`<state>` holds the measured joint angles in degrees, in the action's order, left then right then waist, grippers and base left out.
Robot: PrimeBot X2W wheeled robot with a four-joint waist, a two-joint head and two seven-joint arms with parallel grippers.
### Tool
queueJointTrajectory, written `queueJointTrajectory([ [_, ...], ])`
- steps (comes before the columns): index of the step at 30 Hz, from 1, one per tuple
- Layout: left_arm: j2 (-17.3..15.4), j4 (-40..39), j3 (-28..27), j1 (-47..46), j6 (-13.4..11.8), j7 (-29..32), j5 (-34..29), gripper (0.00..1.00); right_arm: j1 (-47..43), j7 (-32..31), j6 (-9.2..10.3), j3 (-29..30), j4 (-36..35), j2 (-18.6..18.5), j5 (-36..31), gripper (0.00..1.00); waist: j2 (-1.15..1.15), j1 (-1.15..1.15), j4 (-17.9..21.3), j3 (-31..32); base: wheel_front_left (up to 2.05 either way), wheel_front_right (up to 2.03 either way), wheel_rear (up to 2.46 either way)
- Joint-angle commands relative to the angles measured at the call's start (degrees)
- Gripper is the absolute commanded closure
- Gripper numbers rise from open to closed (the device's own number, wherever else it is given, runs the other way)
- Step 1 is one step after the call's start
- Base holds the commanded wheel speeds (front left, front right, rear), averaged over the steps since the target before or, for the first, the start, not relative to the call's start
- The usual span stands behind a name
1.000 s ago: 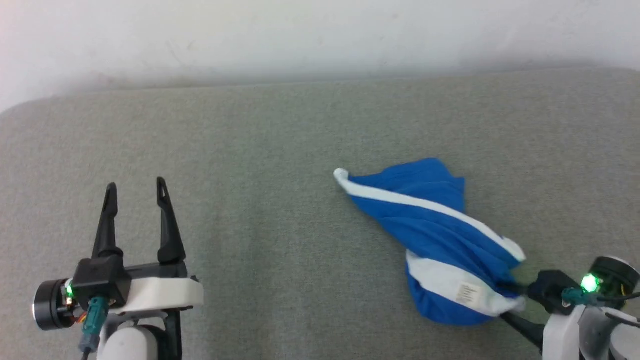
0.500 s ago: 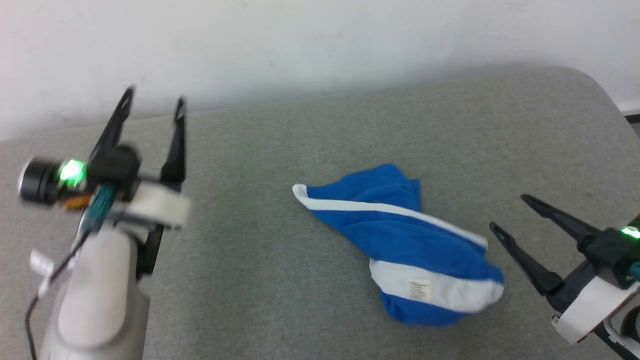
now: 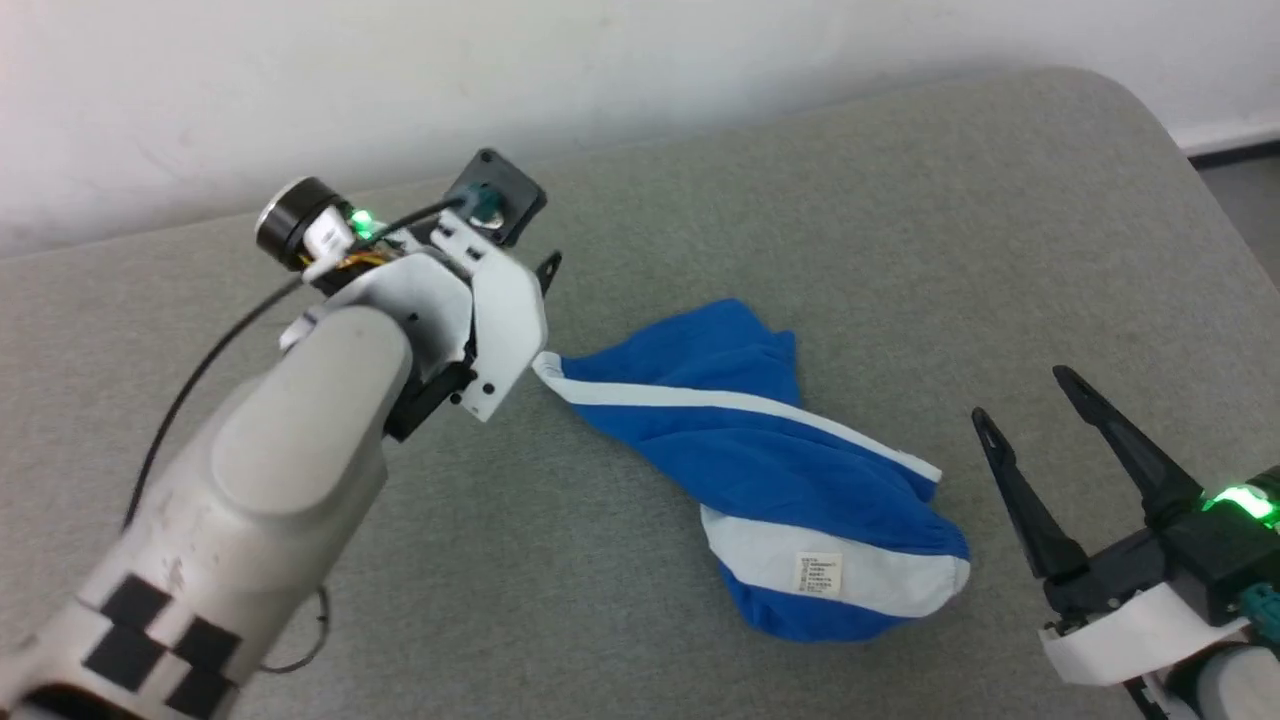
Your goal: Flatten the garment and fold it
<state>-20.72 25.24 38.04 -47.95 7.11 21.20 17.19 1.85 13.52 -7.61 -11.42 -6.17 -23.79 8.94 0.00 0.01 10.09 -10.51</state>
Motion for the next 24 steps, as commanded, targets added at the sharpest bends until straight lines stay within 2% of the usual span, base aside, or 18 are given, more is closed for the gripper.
queueJointTrajectory([
  [1,-1.35,0.53,2.97,-2.36,0.36,2.61,2.83,0.0,-0.25,0.52,0.12,0.38,0.44,0.91,-0.69,0.0,0.0,-0.01,1.82,-1.74,0.0,0.0,0.0],
  [8,-6.17,1.54,21.46,-11.17,0.36,16.58,17.54,0.0,1.88,1.32,0.12,0.77,2.03,4.29,-2.79,0.0,0.0,-0.01,4.89,-5.32,0.0,0.0,0.0],
  [14,-7.73,4.81,31.35,-14.32,0.37,21.37,24.68,0.0,4.48,1.45,0.12,0.04,3.27,6.28,-3.1,0.0,0.0,-0.01,7.03,-7.89,0.0,0.0,0.0],
  [18,-8.38,5.07,34.41,-13.19,0.37,24.43,28.24,0.0,5.82,1.46,0.12,0.03,3.8,6.26,-3.27,0.0,0.0,-0.01,7.49,-8.27,0.0,0.0,0.0],
  [19,-8.55,4.56,34.68,-12.9,0.37,24.69,29.11,0.73,6.16,1.47,0.12,0.17,3.93,5.86,-3.45,0.0,0.0,-0.01,7.35,-8.17,0.0,0.0,0.0],
  [20,-8.83,4.01,34.85,-12.88,0.37,24.35,29.67,1.0,6.53,1.47,0.12,0.32,4.06,5.25,-3.64,0.0,0.0,-0.01,7.13,-7.99,0.0,0.0,0.0],
  [24,-11.22,1.85,35.08,-13.81,0.37,19.75,30.08,1.0,8.51,1.47,0.12,0.62,4.77,1.06,-4.04,0.0,0.0,-0.01,5.75,-6.27,0.0,0.0,0.0],
])
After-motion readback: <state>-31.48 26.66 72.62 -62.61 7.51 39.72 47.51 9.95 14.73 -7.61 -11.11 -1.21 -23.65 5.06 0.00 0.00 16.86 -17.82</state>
